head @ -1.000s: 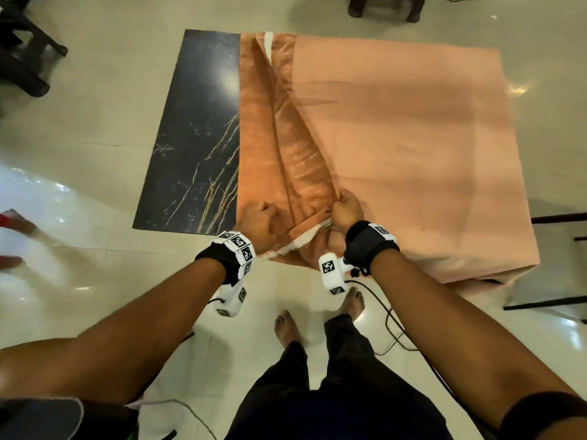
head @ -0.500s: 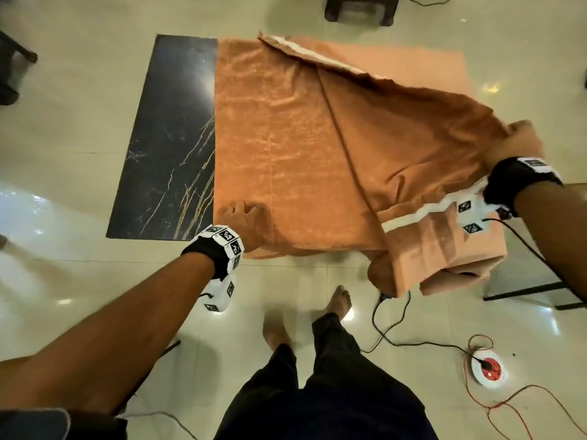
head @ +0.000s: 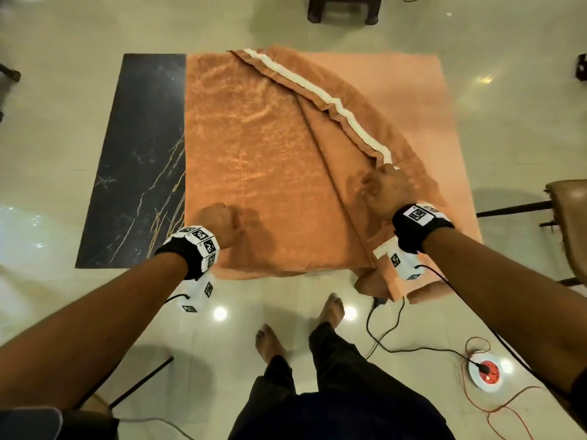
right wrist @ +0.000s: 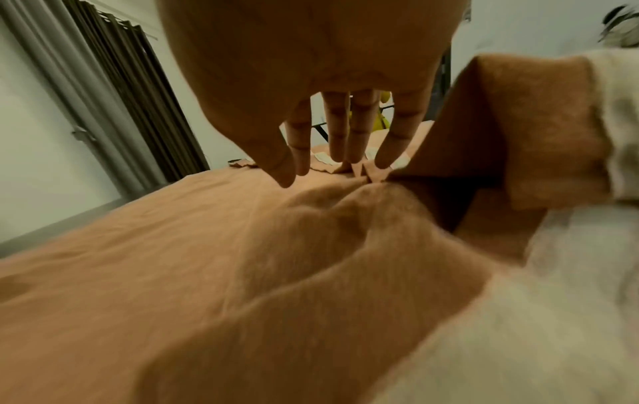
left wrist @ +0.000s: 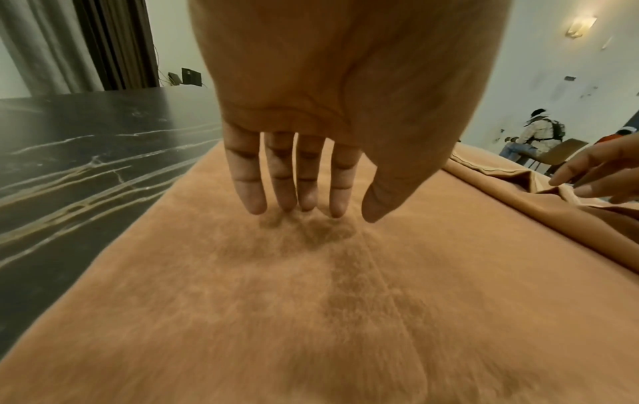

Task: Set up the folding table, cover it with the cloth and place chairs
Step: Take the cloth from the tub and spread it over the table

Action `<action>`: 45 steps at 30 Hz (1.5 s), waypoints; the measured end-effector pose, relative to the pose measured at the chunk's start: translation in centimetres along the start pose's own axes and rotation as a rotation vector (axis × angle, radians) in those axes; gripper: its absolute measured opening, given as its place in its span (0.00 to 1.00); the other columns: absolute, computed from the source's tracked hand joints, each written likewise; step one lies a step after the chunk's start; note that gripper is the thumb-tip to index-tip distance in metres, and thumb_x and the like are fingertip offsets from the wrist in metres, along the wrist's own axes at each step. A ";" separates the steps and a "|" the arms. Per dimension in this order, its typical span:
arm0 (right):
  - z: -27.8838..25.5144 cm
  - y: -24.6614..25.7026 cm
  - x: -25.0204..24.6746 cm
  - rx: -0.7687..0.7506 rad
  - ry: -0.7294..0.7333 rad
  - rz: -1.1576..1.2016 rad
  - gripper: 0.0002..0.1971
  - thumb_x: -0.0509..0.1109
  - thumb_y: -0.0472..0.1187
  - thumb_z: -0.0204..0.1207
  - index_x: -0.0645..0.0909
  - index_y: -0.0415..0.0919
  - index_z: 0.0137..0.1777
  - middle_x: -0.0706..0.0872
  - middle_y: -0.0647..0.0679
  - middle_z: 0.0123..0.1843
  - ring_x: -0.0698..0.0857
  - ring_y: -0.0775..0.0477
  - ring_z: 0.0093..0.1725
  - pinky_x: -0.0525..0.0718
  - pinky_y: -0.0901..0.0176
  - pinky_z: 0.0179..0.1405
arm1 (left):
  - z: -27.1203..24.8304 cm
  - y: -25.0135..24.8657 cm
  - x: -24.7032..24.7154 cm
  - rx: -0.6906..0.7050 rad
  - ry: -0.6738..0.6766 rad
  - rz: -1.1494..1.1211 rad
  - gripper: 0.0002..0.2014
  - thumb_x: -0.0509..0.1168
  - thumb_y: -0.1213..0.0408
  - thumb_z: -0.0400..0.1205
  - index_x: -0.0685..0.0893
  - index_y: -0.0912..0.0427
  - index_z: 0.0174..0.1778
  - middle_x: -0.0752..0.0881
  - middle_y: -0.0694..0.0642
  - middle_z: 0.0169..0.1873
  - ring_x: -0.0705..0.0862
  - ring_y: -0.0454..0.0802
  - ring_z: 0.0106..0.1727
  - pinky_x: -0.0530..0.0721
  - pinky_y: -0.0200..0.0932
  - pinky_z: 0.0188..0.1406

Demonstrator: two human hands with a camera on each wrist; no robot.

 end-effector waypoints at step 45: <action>35.2 -14.6 -10.9 0.465 -0.109 -0.012 0.22 0.62 0.52 0.84 0.75 0.49 0.76 0.75 0.34 0.70 0.81 0.22 0.65 0.82 0.36 0.66 | 31.2 -6.4 -14.8 -0.155 0.214 -0.166 0.74 0.70 0.17 0.45 0.24 0.27 0.77 0.17 0.47 0.78 0.21 0.66 0.80 0.42 0.92 0.64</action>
Point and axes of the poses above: each hand's wrist, its own z-axis towards the middle knuckle, its own x-axis out of the palm, y = z × x, the point moved 7 cm from there along z, towards the middle knuckle
